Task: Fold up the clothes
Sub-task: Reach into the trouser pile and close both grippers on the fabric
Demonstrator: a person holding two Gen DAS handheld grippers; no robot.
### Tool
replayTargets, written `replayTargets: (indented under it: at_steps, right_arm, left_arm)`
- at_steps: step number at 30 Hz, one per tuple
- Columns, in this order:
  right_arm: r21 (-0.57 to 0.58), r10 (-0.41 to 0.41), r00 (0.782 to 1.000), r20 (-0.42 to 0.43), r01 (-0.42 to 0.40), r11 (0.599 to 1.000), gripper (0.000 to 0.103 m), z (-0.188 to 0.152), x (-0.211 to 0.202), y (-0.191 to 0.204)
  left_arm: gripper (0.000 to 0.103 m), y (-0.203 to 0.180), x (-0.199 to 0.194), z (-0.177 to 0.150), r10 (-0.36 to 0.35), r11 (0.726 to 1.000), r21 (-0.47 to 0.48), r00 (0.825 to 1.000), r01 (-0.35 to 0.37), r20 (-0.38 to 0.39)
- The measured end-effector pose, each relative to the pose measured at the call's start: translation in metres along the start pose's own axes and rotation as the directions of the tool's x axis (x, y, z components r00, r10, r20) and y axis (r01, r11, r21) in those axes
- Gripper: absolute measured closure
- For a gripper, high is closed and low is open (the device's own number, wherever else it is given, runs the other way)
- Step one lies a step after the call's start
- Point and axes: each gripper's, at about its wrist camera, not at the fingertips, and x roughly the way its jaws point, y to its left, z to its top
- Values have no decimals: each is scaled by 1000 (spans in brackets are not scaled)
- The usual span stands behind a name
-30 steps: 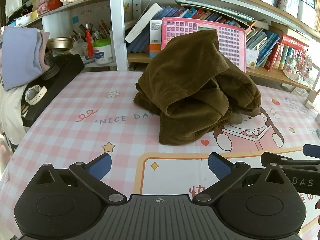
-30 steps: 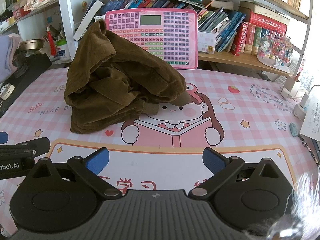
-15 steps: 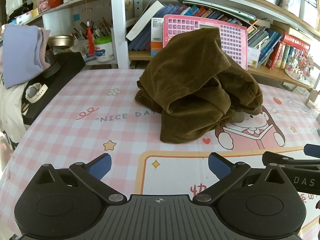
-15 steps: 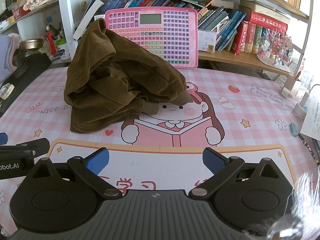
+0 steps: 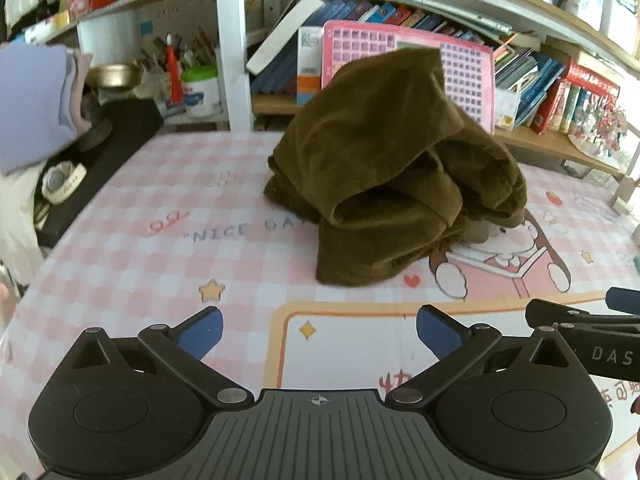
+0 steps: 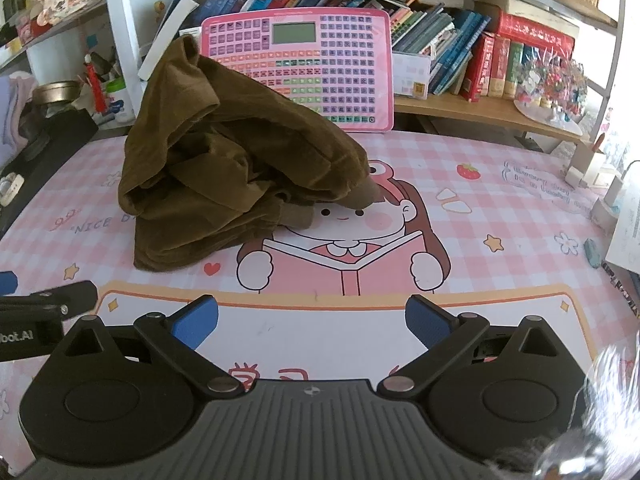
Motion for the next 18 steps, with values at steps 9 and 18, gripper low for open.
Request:
replayTargets:
  at_steps: [9, 18]
  right_arm:
    - [137, 39, 999, -4, -38, 990, 0, 1, 18, -27]
    - [211, 94, 995, -33, -85, 974, 0, 1, 32, -35]
  left_arm:
    - [0, -20, 10, 3, 78, 982, 171, 996, -86, 53]
    - [0, -27, 16, 15, 13, 986, 167, 1000, -12, -7]
